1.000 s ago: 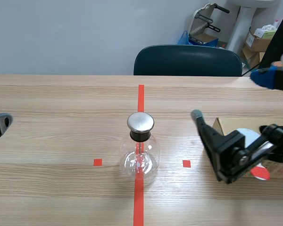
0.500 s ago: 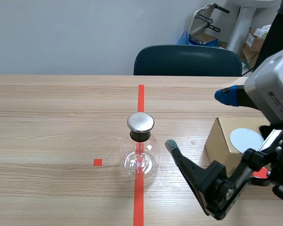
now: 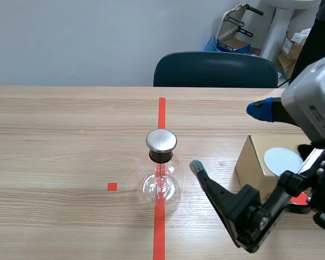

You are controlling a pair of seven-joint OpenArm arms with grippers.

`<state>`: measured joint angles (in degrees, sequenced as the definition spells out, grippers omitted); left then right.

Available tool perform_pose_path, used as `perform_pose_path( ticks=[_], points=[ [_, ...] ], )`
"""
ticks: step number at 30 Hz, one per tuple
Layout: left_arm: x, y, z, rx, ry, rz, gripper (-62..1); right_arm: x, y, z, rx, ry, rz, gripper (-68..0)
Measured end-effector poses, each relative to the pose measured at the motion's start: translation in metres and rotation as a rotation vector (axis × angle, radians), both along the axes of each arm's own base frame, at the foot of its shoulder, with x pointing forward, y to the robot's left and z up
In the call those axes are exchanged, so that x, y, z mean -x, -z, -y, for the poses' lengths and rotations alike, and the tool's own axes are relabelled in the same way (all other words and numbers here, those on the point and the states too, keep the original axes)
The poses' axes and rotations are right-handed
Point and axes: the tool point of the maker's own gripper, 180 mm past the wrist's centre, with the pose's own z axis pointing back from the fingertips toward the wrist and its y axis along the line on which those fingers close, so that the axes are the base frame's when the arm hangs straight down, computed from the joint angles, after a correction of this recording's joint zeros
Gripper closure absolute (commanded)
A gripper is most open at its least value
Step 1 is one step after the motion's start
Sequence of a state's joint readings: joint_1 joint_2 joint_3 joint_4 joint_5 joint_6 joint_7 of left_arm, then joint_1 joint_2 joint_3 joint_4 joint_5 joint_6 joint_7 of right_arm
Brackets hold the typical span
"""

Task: Do the electroscope experiment

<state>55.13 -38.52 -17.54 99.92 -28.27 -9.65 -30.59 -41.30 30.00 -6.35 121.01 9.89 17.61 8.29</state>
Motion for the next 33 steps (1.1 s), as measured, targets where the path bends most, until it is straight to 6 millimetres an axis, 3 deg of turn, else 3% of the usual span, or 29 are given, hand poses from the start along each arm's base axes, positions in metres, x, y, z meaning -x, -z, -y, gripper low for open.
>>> perform_pose_path(
  ticks=[33],
  points=[
    [-0.0006, -0.0011, -0.0019, 0.027, -0.03, 0.01, -45.0, 0.0, 0.0007, 0.0002, 0.003, 0.001, -0.003, -67.9]
  ],
)
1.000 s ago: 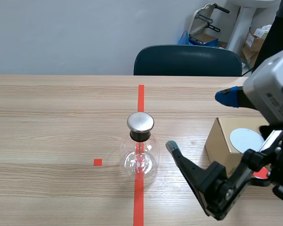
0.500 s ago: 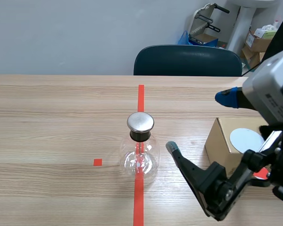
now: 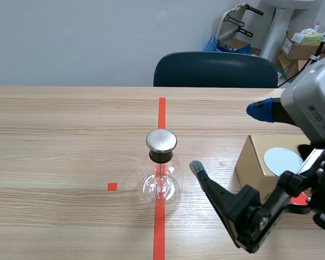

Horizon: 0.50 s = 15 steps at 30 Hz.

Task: Do the electroscope experiment

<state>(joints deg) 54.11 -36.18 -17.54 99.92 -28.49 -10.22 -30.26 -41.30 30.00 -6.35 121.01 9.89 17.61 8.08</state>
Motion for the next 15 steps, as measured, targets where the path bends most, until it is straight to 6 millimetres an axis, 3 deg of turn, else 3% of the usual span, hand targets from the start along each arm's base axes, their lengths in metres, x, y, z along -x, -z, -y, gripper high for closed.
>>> perform_pose_path(
  ticks=[15],
  points=[
    [0.0, 0.0014, -0.0001, -0.003, -0.001, -0.007, -45.0, 0.0, 0.0, 0.0, 0.0, 0.0, 0.0, -67.9]
  ],
)
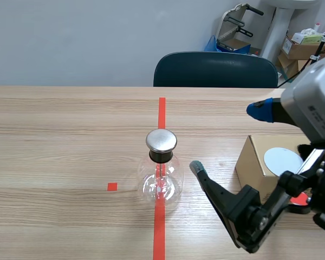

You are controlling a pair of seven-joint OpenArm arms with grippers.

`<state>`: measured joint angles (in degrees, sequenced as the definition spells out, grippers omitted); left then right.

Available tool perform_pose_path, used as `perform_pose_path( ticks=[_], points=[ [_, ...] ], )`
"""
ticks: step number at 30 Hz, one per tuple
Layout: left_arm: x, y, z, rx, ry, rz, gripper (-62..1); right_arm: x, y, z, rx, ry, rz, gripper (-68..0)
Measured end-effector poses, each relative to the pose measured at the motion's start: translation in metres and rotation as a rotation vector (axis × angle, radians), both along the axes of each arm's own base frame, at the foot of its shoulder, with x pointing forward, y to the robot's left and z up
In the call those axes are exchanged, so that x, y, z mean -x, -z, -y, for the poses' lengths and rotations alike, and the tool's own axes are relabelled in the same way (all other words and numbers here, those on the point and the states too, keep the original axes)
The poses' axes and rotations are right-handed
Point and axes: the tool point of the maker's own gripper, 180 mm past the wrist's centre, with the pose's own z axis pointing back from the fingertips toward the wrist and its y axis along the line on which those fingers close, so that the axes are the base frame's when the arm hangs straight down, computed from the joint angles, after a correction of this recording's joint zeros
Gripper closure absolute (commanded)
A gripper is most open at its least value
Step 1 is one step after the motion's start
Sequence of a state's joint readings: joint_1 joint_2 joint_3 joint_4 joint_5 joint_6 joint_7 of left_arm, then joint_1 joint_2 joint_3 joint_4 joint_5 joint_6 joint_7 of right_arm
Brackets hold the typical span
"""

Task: Do the electroscope experiment

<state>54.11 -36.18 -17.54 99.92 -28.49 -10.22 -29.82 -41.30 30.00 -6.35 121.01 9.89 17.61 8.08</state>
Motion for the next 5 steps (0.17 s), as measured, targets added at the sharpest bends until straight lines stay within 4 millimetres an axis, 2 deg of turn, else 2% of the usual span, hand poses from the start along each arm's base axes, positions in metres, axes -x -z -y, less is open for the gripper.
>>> perform_pose_path(
  ticks=[5],
  points=[
    [0.0, 0.0, 0.0, 0.0, 0.0, 0.0, -45.0, 0.0, 0.0, 0.0, 0.0, 0.0, 0.0, -67.9]
  ],
)
